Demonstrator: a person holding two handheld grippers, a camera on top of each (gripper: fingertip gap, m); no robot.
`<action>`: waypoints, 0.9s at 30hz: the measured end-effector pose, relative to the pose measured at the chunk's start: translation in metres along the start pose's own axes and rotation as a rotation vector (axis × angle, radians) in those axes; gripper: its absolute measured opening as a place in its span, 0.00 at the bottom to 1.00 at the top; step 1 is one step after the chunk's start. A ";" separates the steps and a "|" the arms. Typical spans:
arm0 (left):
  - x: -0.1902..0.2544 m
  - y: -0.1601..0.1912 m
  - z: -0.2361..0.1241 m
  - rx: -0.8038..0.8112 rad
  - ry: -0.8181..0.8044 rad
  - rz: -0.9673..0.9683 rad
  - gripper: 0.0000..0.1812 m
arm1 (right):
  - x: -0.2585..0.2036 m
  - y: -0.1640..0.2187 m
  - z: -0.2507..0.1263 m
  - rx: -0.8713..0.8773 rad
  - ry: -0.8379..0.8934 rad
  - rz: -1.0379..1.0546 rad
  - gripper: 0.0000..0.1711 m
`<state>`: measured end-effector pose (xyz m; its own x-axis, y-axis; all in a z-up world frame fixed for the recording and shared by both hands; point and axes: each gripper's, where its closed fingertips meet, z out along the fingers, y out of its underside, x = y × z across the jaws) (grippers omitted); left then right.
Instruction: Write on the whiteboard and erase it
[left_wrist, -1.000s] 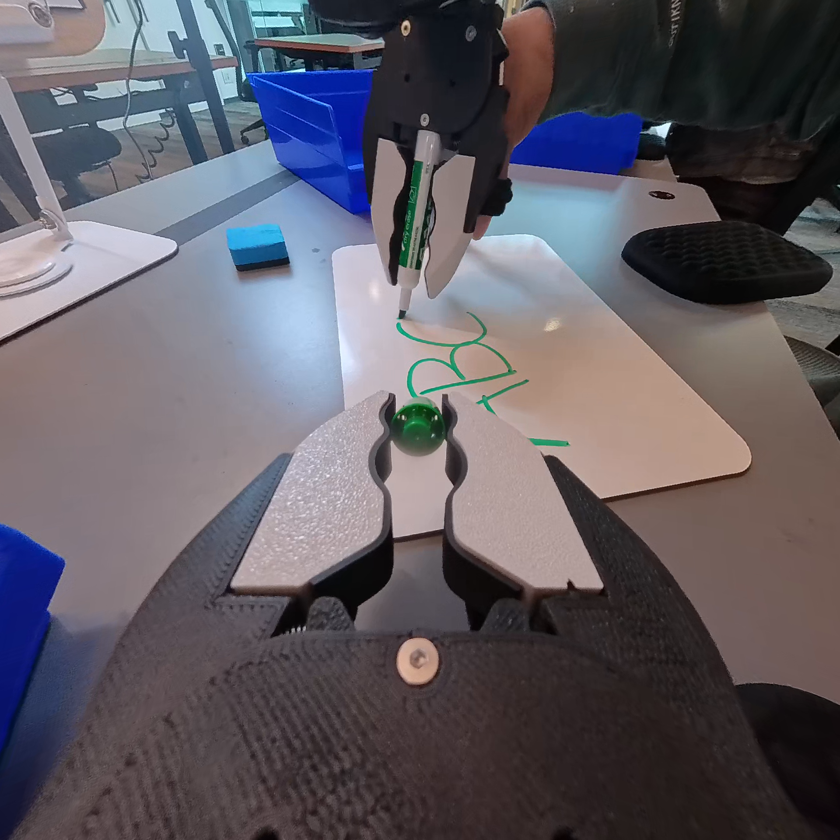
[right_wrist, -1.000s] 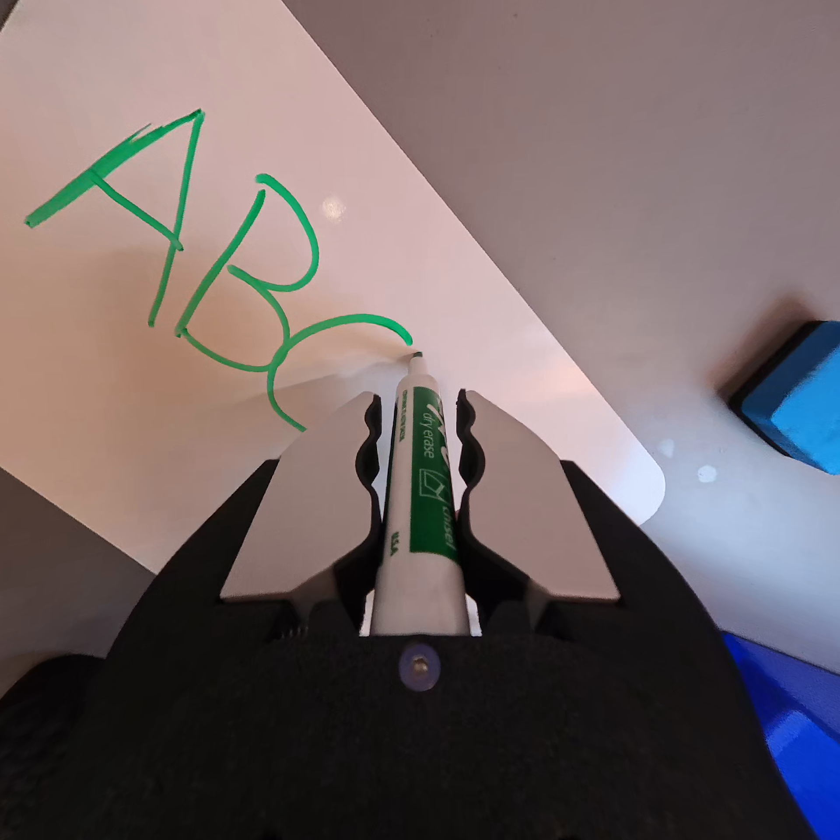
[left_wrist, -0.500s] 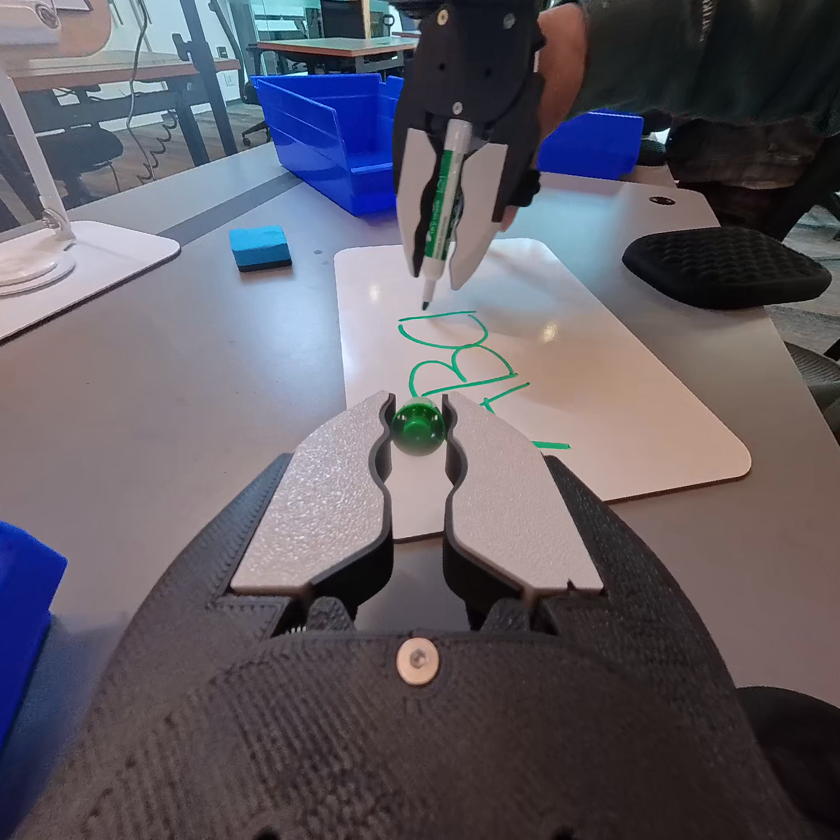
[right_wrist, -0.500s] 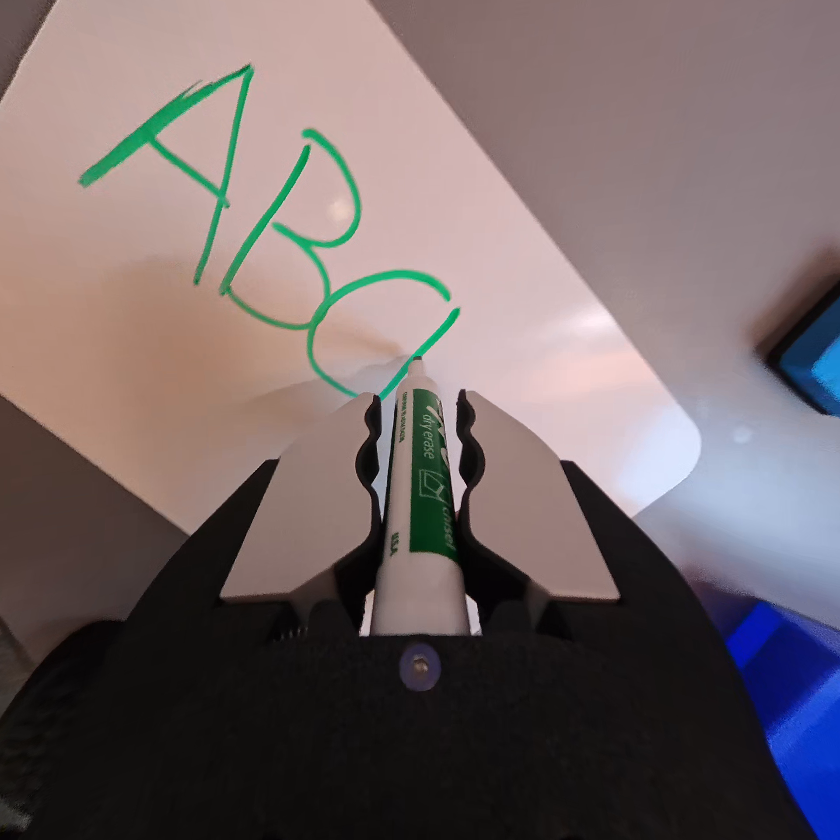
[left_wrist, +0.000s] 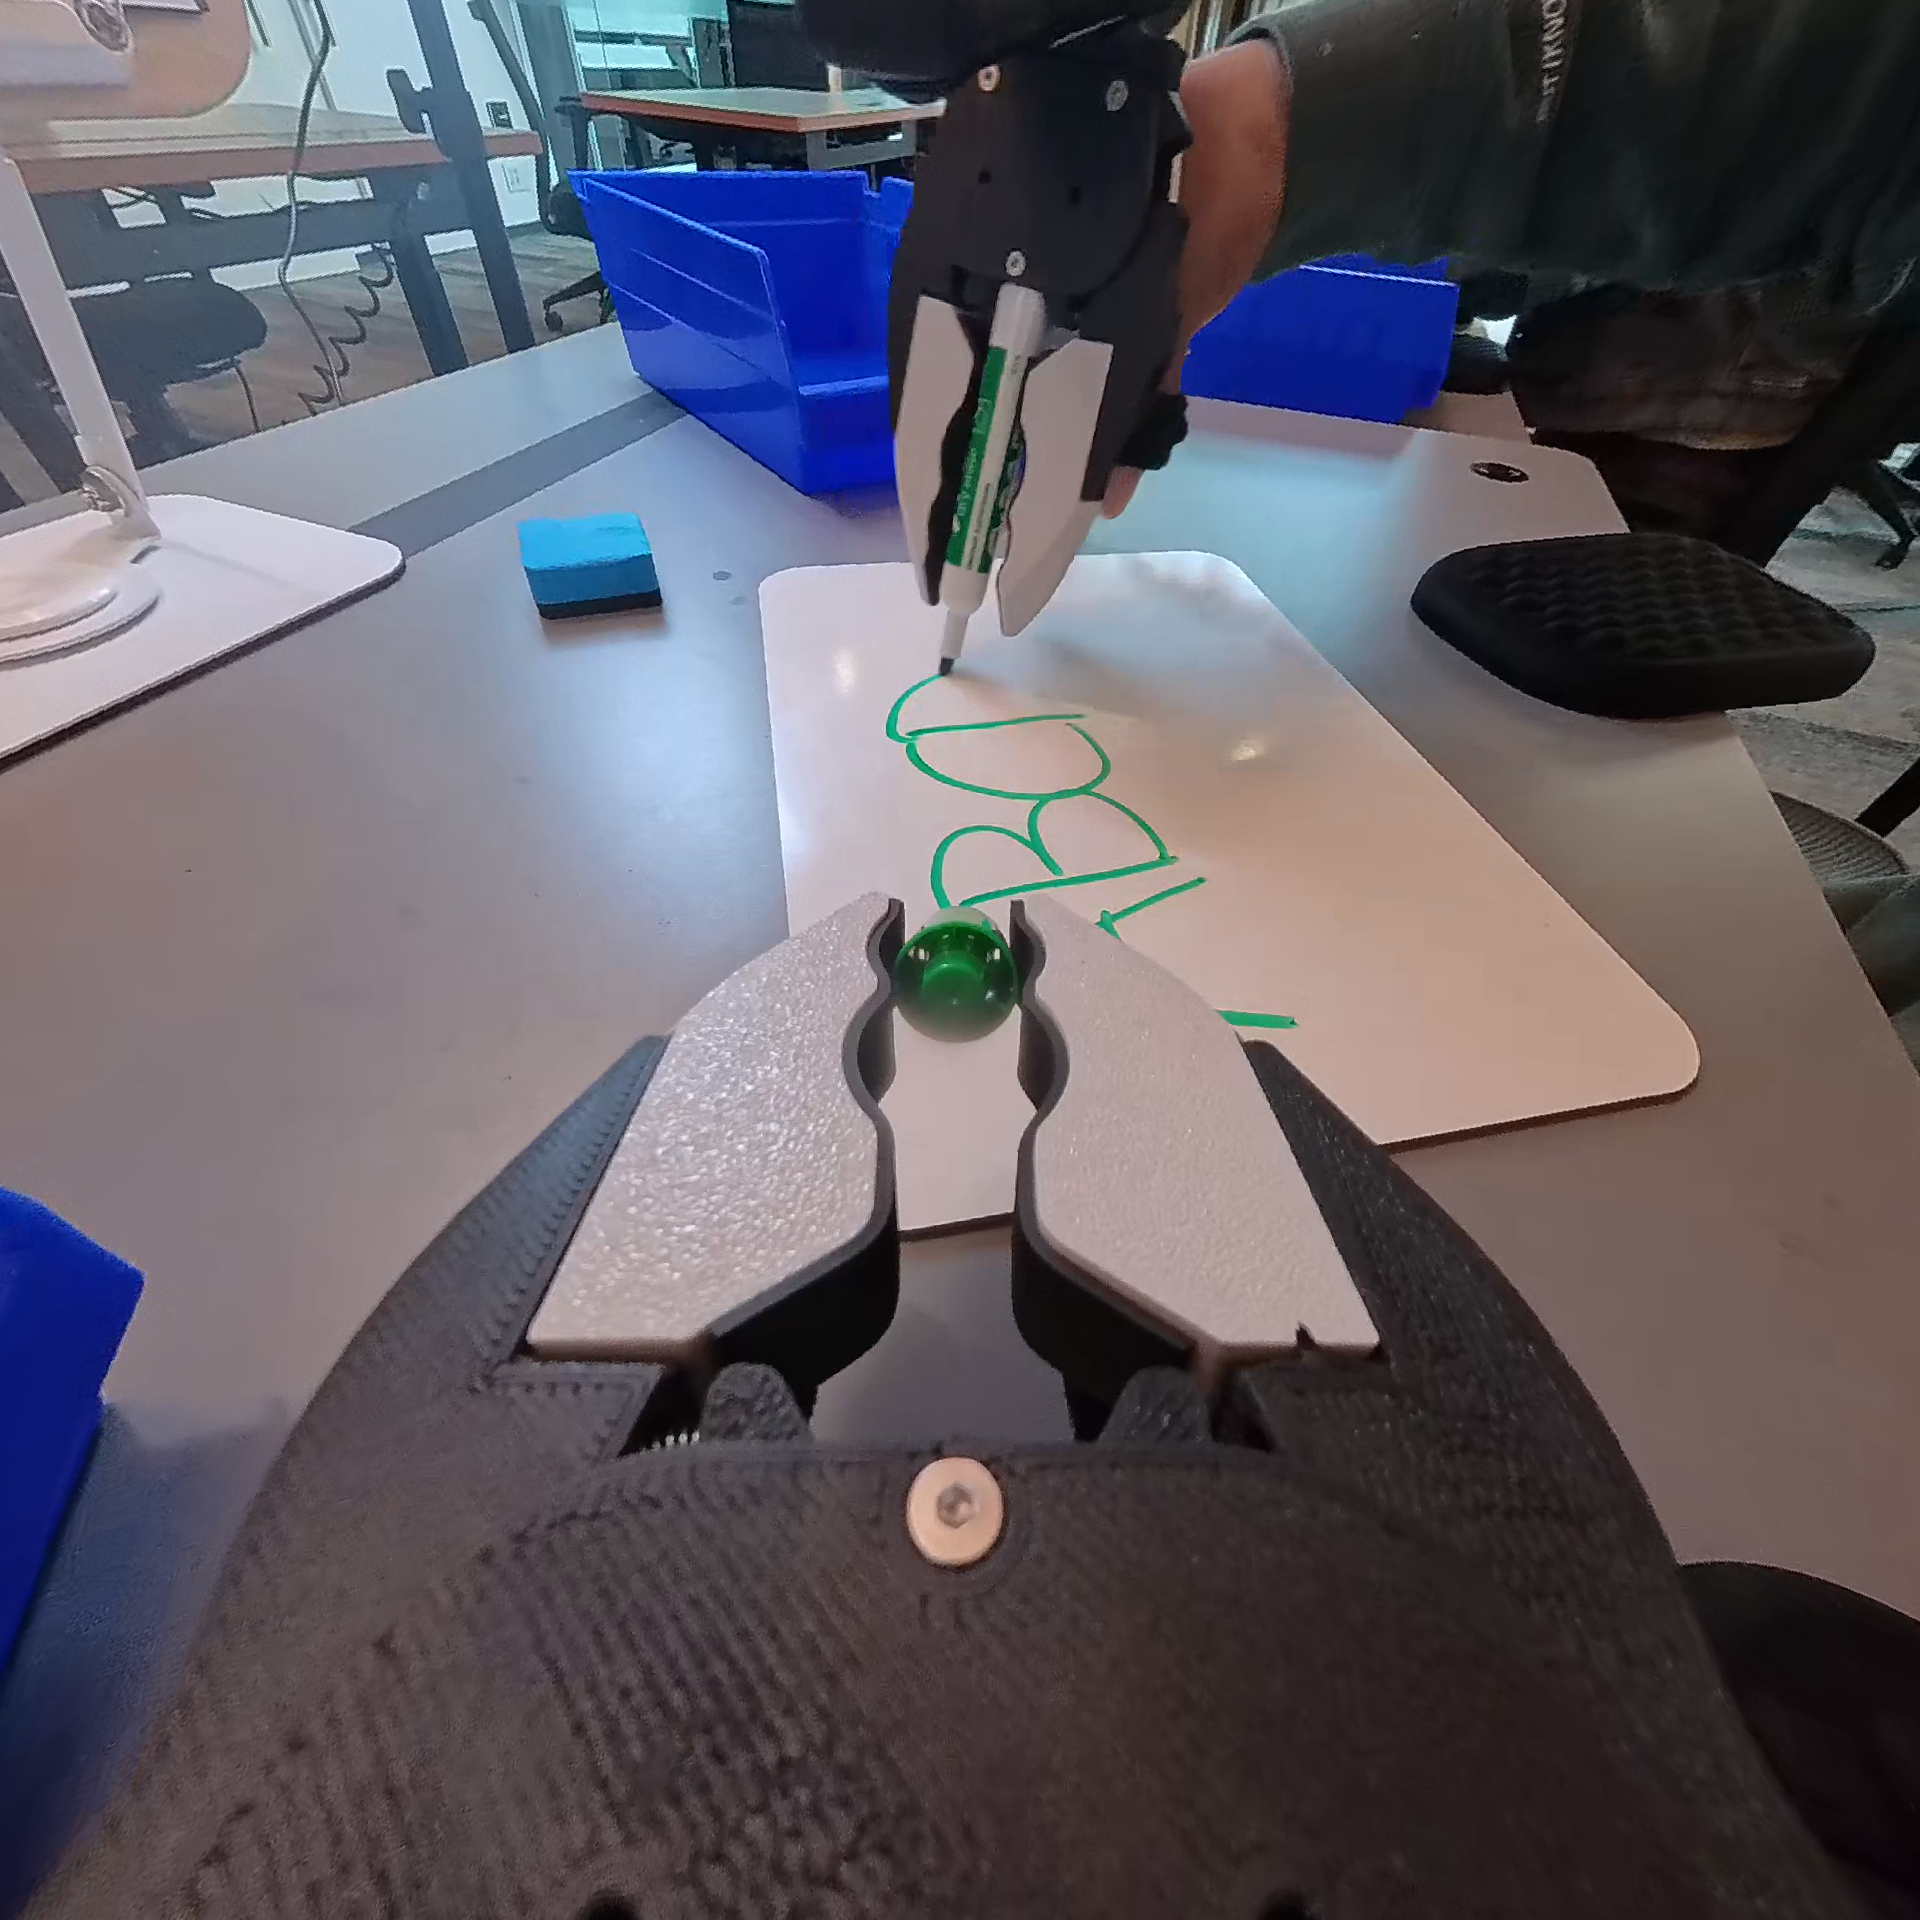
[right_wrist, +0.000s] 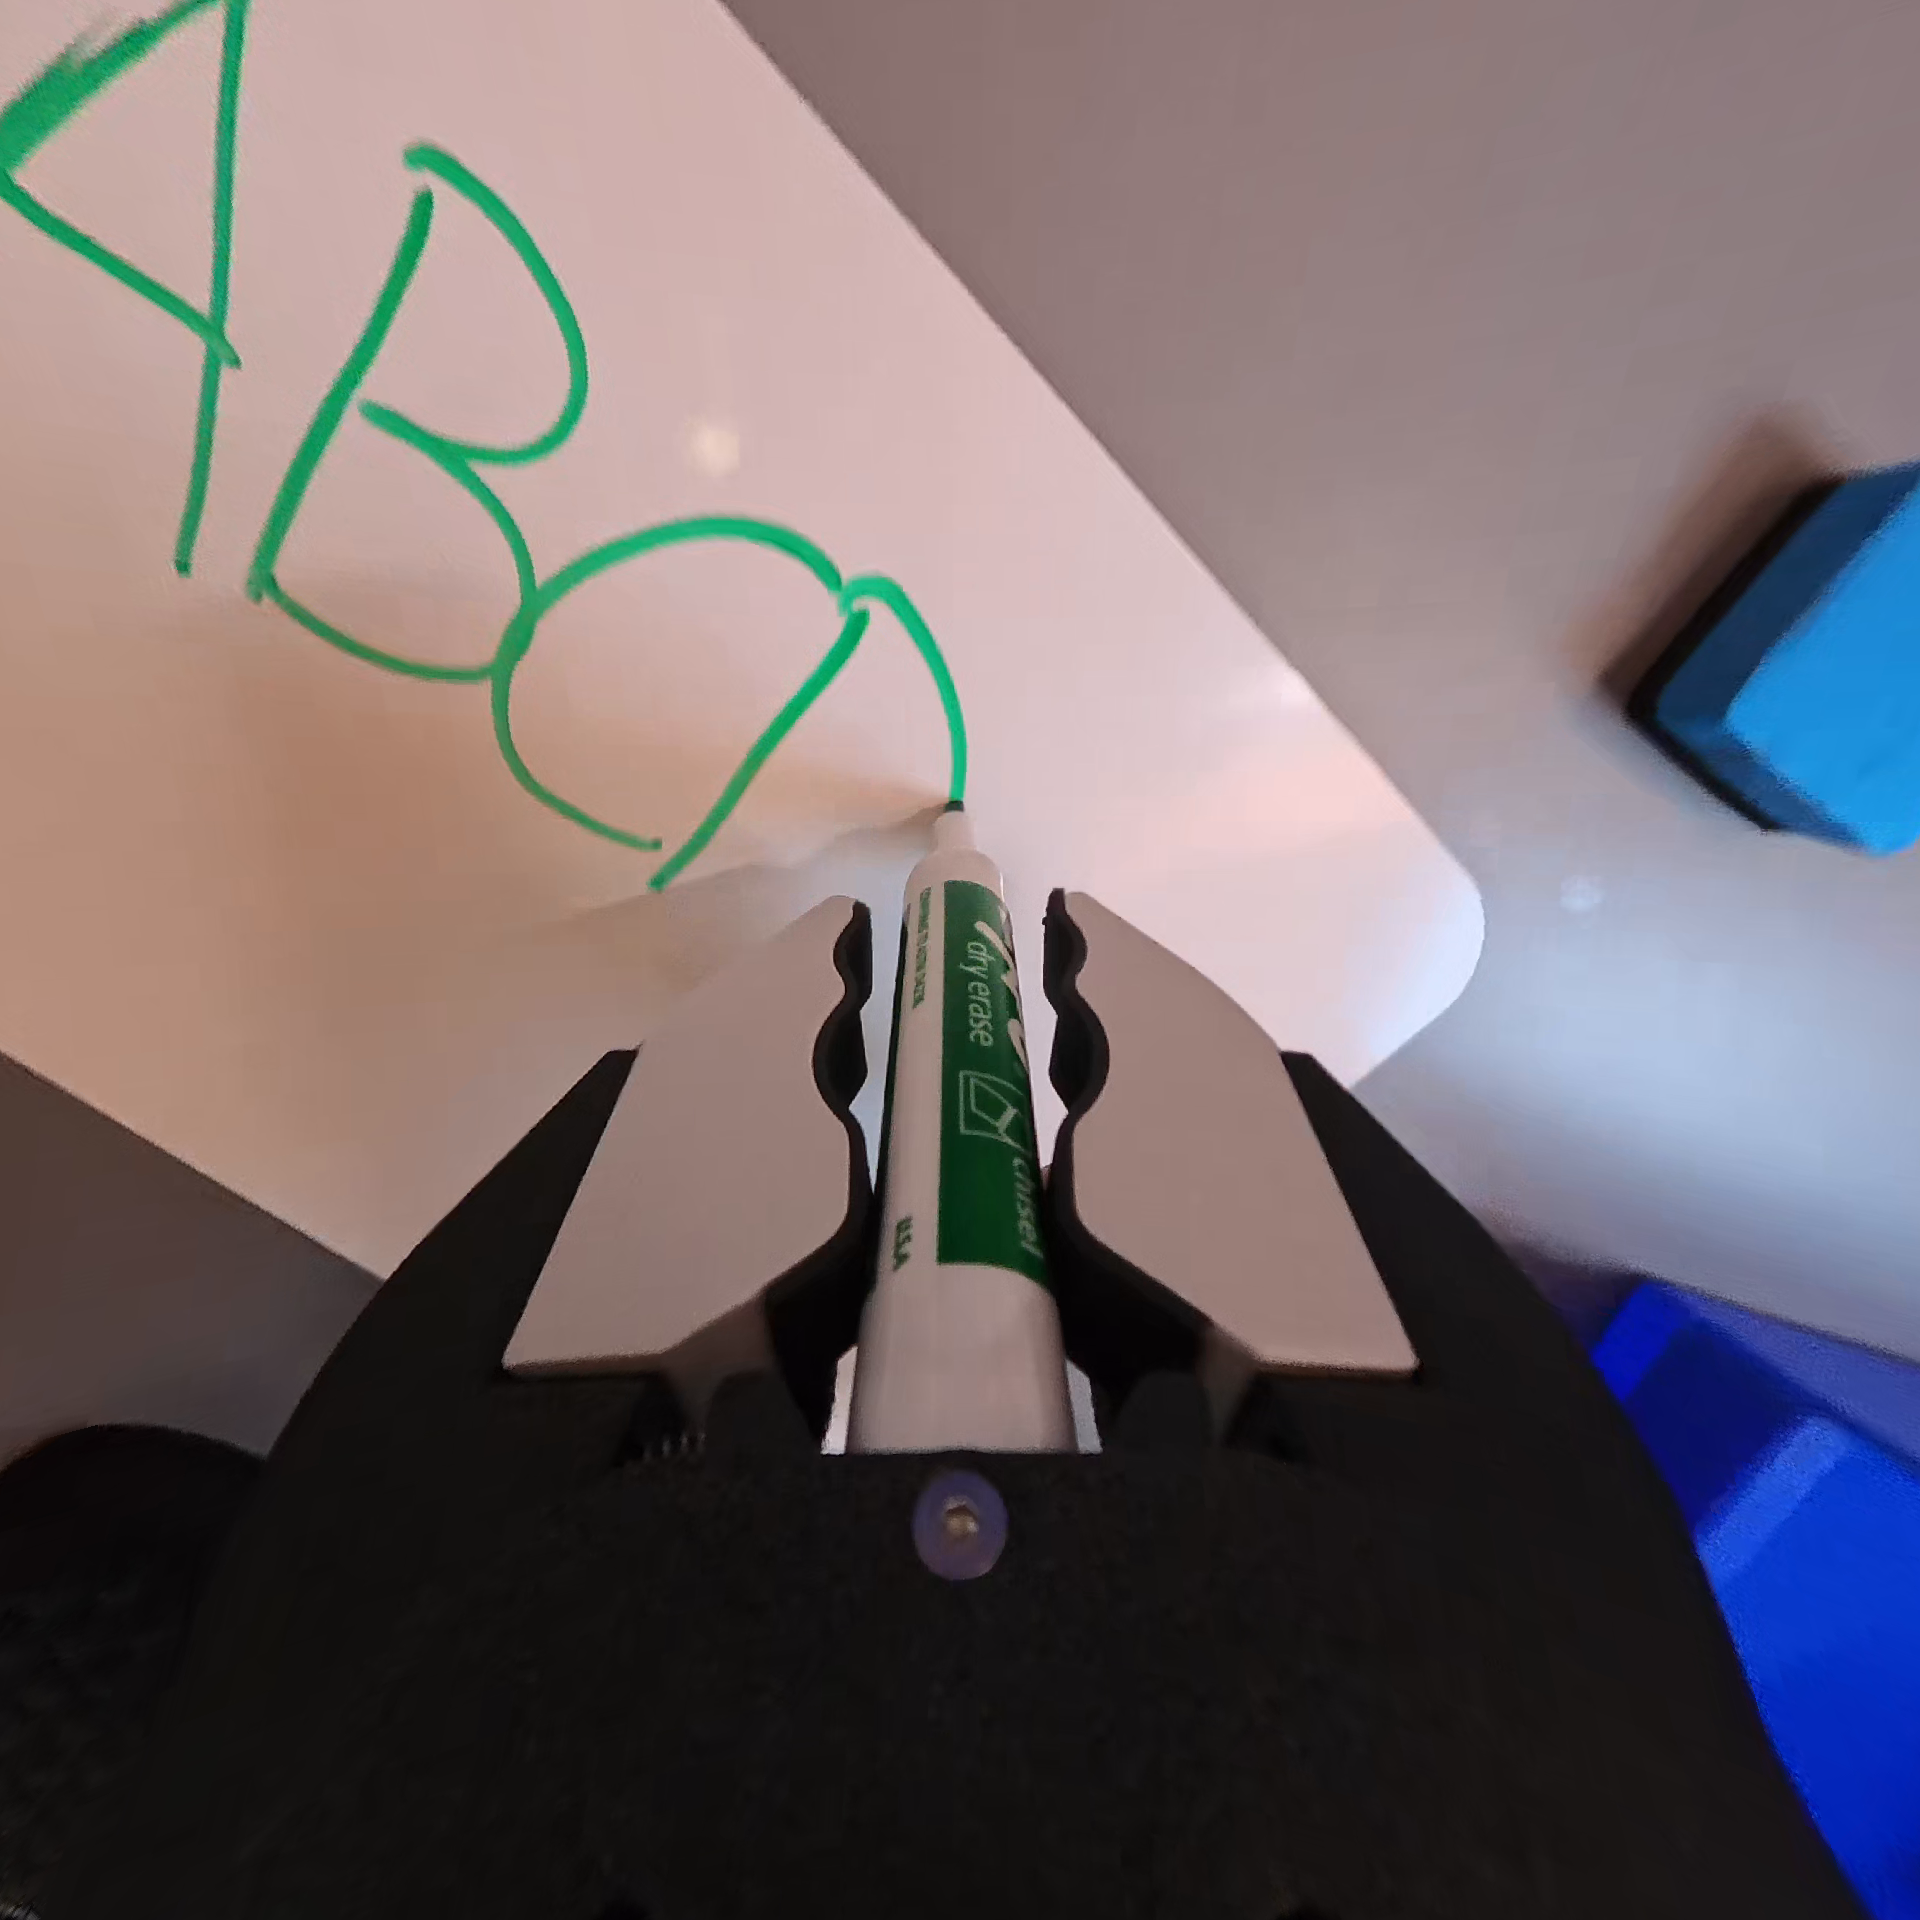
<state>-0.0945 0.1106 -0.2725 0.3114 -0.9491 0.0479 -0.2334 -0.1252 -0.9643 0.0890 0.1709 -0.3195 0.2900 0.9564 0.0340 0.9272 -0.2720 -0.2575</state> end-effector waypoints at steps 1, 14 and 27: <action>0.000 0.000 0.000 0.001 0.000 -0.001 0.11 | -0.002 0.007 -0.002 -0.006 -0.001 0.009 0.19; -0.002 0.000 0.000 0.004 -0.003 -0.017 0.11 | -0.012 0.007 -0.027 0.083 0.026 0.018 0.19; -0.001 0.000 0.000 0.002 0.003 -0.010 0.11 | 0.023 -0.003 0.001 0.043 0.021 0.023 0.19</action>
<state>-0.0948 0.1112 -0.2723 0.3109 -0.9487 0.0582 -0.2285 -0.1340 -0.9643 0.0930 0.1942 -0.3194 0.3168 0.9473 0.0472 0.9092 -0.2891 -0.2996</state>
